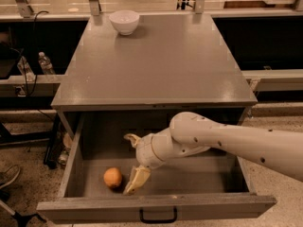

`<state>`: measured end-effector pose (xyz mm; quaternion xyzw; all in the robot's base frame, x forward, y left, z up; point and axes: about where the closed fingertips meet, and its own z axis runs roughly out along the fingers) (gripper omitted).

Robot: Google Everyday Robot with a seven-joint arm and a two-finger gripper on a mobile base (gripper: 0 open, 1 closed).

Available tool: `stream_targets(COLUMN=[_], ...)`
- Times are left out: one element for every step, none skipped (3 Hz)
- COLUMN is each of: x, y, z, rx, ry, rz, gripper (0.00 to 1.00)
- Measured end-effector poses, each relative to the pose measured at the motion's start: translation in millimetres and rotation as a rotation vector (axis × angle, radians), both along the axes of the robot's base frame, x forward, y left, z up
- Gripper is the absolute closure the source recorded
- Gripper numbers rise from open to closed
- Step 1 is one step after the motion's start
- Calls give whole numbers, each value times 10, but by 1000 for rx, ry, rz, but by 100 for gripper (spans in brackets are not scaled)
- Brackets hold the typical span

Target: Pick orange from top drawer and place on counter

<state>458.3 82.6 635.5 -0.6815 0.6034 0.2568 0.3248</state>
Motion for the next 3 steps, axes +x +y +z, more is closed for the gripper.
stream_targets(x=[-49,-98,-142], y=[180,287,344], z=[-106,-119,-180], rx=[4,19,14], ry=[10,25,41], rz=[11,20,21], gripper=[0,0,0])
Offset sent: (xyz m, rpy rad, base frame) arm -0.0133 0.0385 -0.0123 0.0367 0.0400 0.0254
